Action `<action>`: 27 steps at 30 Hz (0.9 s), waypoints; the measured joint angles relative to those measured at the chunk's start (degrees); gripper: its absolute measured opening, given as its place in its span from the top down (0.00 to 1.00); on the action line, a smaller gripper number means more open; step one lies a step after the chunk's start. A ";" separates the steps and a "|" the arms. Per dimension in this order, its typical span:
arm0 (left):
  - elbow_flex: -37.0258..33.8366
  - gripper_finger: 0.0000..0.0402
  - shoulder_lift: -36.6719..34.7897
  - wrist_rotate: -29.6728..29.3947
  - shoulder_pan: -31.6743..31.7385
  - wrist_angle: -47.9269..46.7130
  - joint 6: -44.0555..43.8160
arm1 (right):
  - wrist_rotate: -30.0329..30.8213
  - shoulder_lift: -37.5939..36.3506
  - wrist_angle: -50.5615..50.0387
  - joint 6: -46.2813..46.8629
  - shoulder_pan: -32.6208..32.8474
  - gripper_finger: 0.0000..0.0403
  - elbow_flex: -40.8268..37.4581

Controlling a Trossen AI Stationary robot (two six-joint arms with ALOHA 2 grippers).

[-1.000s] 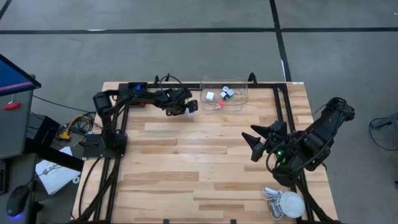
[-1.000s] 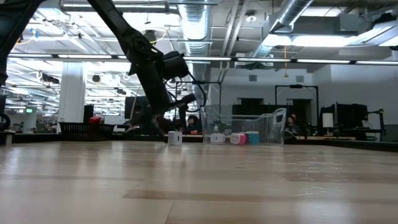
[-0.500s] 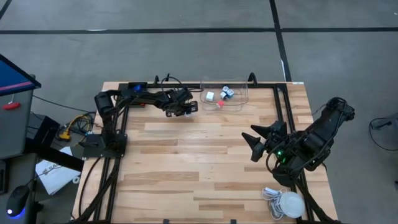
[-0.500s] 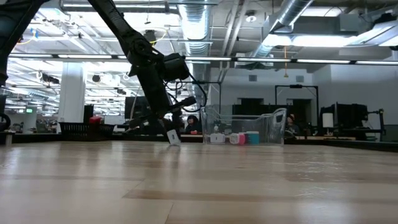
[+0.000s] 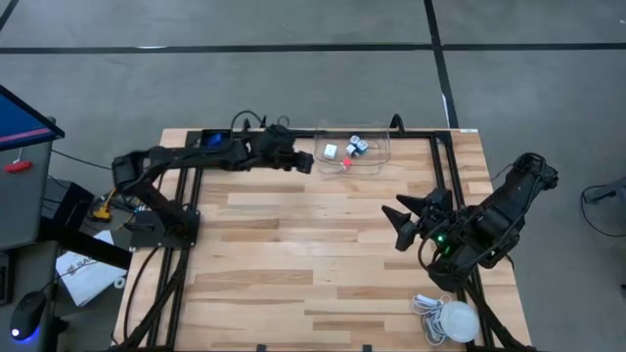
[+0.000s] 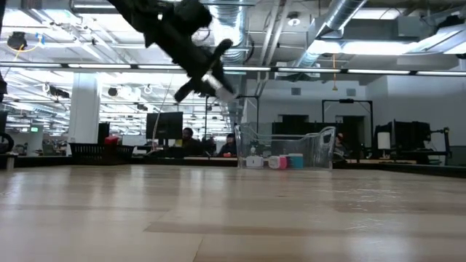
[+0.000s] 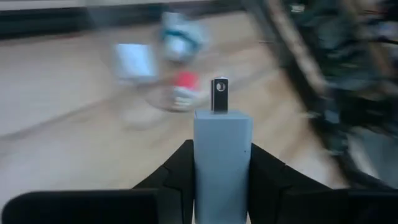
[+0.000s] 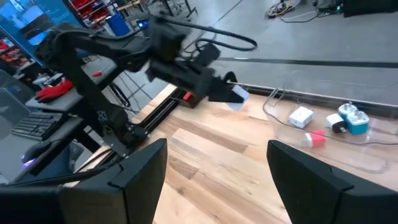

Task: Pick & Place Office items
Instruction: Put the white charger adapter into the transparent bin

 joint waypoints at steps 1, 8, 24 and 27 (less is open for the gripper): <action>0.13 0.78 -0.19 0.39 -0.34 1.23 0.09 | -0.04 0.00 -0.60 0.41 -0.33 0.34 0.00; 8.73 0.78 8.69 1.26 -0.55 7.84 6.05 | -0.02 -0.68 -1.68 0.75 -2.41 0.34 0.00; 50.07 0.78 38.55 7.86 4.80 -16.05 26.01 | 0.05 -1.14 0.95 0.60 -2.94 0.34 0.00; 53.08 0.78 40.45 8.70 5.38 -18.12 27.49 | 0.00 -1.12 1.08 0.60 -2.88 0.34 0.00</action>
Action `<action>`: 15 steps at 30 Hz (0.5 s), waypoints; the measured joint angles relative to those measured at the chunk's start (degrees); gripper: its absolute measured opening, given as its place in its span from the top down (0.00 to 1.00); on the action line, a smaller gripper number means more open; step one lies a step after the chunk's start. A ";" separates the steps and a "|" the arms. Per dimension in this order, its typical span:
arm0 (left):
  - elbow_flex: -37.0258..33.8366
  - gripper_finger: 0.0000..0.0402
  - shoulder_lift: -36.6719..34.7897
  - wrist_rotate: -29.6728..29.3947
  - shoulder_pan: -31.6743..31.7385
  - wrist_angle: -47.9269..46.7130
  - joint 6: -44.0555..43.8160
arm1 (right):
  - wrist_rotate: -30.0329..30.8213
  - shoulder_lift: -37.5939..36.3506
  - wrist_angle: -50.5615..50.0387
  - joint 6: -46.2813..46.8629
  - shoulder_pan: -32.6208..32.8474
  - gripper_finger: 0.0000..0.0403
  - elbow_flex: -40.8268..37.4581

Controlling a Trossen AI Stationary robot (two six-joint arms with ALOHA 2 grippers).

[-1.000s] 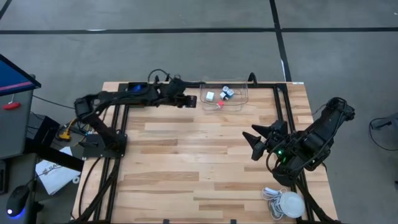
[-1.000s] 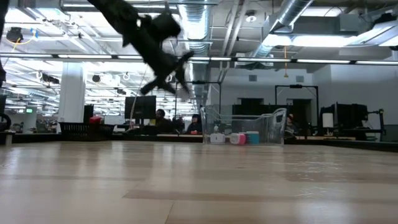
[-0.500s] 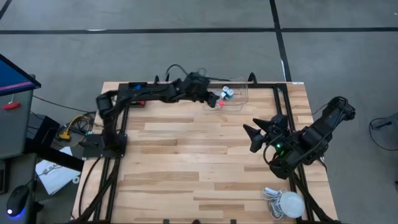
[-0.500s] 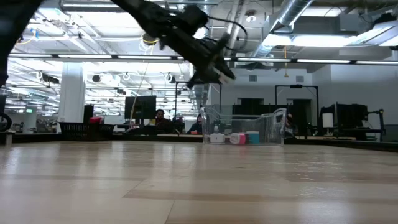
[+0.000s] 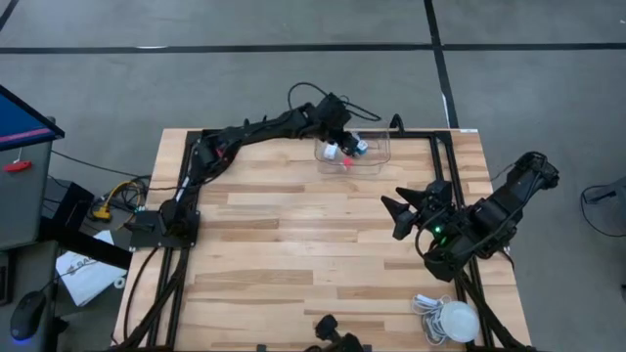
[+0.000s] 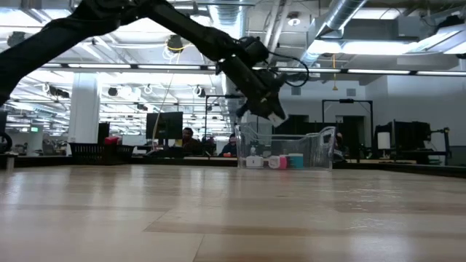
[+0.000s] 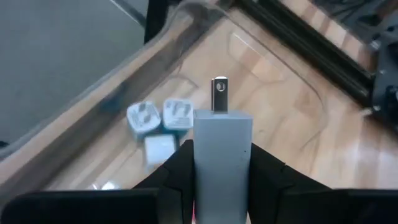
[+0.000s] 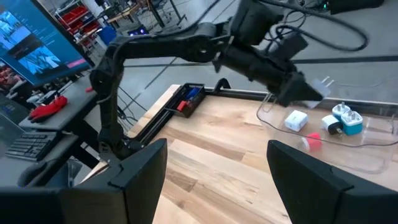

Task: Pick & Place Office items
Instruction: Put the white charger adapter into the transparent bin

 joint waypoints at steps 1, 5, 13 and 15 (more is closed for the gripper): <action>0.31 0.78 0.37 -0.07 0.16 -1.07 0.05 | -0.01 0.00 0.10 -0.01 0.08 0.34 0.00; 0.09 0.78 2.38 -0.41 0.46 -6.57 0.83 | -0.02 0.02 0.33 -0.02 0.09 0.34 0.00; 0.16 0.78 2.59 -1.39 0.36 -7.60 2.15 | -0.02 0.02 0.55 -0.46 0.09 0.34 0.00; 0.16 0.78 2.59 -2.37 0.34 -8.06 2.57 | -0.02 0.02 0.72 -0.48 0.09 0.34 0.00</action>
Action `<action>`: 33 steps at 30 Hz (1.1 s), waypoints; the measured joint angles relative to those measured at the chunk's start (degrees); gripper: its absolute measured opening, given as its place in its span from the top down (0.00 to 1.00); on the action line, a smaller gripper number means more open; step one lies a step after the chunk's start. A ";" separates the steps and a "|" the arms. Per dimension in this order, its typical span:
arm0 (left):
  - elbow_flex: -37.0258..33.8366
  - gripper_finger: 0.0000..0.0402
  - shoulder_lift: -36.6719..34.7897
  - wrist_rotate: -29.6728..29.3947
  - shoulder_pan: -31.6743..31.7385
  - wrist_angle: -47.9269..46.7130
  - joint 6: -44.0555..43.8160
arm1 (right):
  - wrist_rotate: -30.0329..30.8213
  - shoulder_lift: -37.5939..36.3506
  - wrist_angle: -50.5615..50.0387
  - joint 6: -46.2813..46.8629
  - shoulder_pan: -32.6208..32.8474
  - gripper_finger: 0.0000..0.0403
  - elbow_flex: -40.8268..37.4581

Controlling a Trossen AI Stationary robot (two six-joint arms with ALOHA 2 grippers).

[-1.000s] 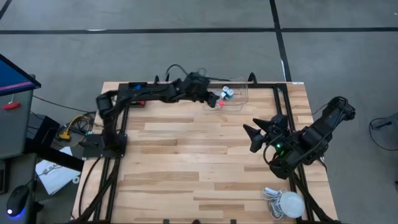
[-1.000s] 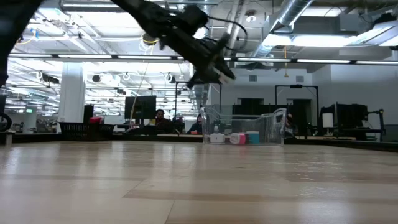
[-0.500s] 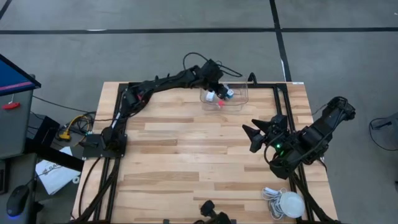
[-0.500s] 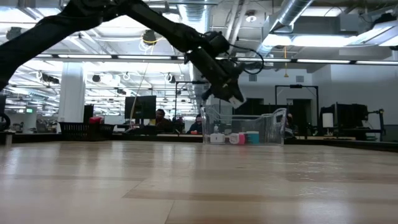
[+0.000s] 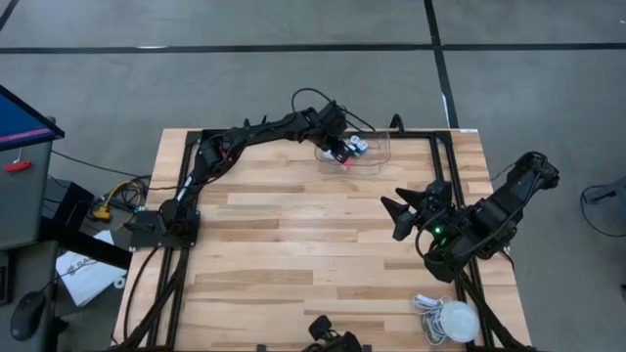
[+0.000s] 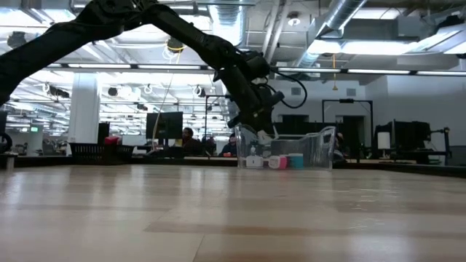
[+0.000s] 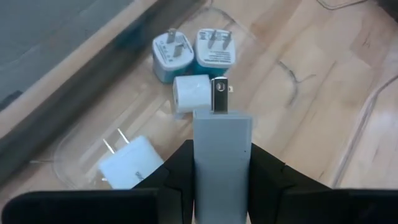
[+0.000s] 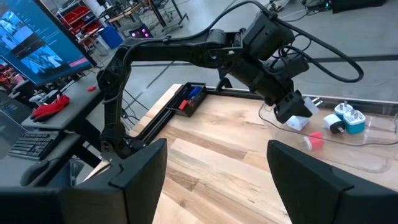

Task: Pick & Place Office items
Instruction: Put the white charger adapter into the transparent bin, then return to Home Position

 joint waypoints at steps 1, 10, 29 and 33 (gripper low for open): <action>0.00 0.78 0.00 -0.22 -0.04 0.08 0.04 | 0.00 0.00 0.02 0.00 0.00 0.34 0.00; 0.00 0.63 -0.04 -0.29 -0.04 0.69 -0.07 | 0.00 0.00 0.00 -0.17 0.00 0.34 0.00; -0.02 0.92 -2.30 -3.80 1.54 0.74 1.59 | -0.06 0.02 -0.87 -0.15 0.00 0.34 0.00; -0.02 0.98 -2.34 -6.27 1.61 -3.20 1.99 | -0.04 0.02 -0.87 -0.11 0.00 0.34 0.00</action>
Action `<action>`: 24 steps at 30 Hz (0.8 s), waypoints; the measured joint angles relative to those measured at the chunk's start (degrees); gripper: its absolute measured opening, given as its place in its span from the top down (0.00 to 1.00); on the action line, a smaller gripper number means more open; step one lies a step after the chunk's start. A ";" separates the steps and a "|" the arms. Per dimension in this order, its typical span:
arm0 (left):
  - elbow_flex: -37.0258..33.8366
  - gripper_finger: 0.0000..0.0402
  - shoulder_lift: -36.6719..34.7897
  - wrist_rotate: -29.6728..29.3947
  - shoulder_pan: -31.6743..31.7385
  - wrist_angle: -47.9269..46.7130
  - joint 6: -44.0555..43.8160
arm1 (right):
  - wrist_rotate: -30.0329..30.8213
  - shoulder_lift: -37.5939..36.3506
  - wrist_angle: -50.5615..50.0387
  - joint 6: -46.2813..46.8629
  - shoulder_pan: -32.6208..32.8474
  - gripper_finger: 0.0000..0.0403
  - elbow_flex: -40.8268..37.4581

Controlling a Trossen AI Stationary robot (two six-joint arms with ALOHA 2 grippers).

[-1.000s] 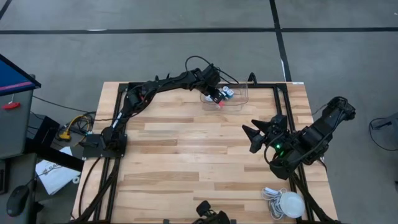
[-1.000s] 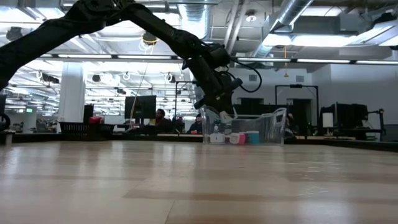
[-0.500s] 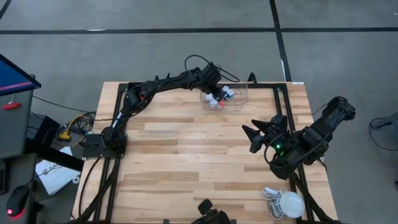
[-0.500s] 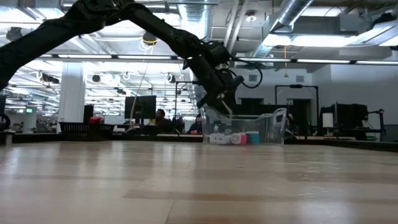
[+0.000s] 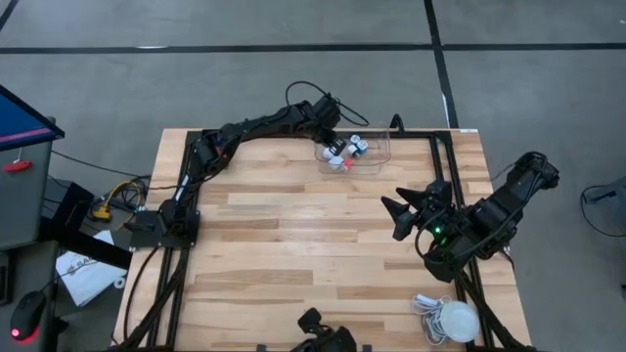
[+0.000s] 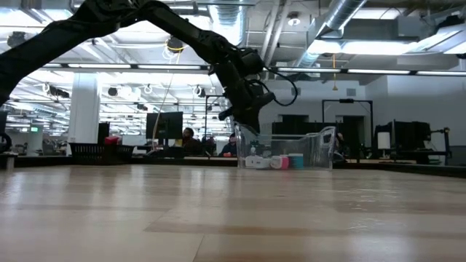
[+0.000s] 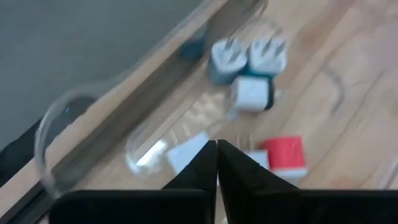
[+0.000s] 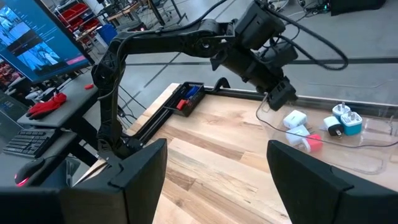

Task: Pick & Place Office items
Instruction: Return to Home Position

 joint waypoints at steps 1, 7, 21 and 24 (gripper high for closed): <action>0.00 0.99 0.00 -0.75 -0.05 -1.00 0.46 | 0.00 0.00 0.00 0.02 0.00 0.34 0.00; 0.00 1.00 0.00 -2.90 -0.05 -5.11 1.42 | 0.00 0.00 -0.02 0.00 0.00 0.34 0.00; 0.02 1.00 -0.01 -7.33 -0.06 -8.37 -0.64 | 0.02 0.00 0.00 0.11 0.00 0.34 0.00; 0.02 1.00 -0.01 -7.47 -0.05 -8.34 -0.71 | 0.02 0.00 0.00 0.11 0.00 0.34 0.00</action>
